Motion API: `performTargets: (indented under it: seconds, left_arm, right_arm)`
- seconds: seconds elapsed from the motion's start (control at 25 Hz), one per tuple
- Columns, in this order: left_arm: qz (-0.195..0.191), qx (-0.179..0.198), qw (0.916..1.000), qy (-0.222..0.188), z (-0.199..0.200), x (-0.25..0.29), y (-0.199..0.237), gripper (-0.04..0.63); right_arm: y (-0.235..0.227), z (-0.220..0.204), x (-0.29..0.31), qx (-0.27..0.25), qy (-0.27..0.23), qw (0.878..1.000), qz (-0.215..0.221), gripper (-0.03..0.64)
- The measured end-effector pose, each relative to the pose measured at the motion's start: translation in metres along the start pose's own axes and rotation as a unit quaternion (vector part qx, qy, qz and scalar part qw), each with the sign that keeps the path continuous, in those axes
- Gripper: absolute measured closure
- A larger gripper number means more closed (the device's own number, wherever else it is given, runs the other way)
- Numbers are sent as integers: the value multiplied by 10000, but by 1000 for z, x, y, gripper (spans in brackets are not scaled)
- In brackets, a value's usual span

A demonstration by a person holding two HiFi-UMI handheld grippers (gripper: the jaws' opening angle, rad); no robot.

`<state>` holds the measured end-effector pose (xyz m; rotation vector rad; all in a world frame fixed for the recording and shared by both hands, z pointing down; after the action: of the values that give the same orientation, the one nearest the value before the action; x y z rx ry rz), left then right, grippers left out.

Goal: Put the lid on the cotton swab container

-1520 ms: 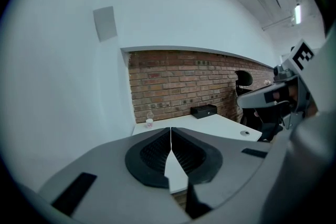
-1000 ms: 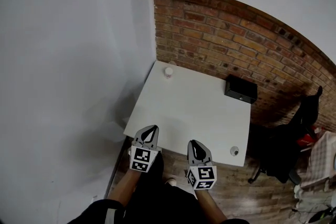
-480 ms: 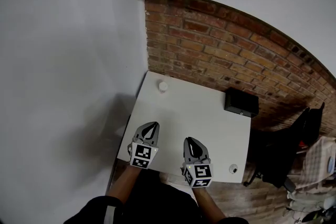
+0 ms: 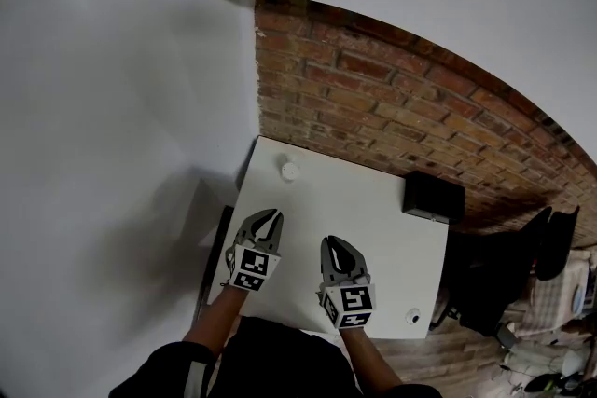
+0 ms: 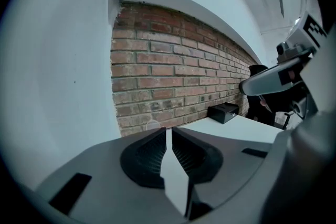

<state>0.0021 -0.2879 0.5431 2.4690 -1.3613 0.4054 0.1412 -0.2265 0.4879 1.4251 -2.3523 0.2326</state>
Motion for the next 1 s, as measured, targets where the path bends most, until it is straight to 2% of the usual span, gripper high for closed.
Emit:
performTargets:
  seconds: [0.16, 0.64, 1.0]
  left_arm:
    - [-86, -6, 9999, 109, -1, 24, 13, 564]
    - [-456, -98, 9973, 576, -42, 101, 45, 349]
    - [-438, -43, 9961, 765, -73, 149, 64, 299]
  right_arm:
    - [-7, 2, 23, -37, 102, 9999, 35, 594]
    - [-33, 4, 94, -128, 367, 9987, 337, 594]
    - [-51, 10, 137, -449, 653, 9951, 590, 575]
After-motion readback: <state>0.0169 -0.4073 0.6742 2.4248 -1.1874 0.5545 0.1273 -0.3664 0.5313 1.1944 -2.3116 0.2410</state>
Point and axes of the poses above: the fingertips, and each gripper's own axes: x forward along the fingers, y to its left, z out of its top, the point moved 4 cm from there along -x, backward along the fingers, and after that the axes turned 9 degrees about -x, right-handed, at the moved point
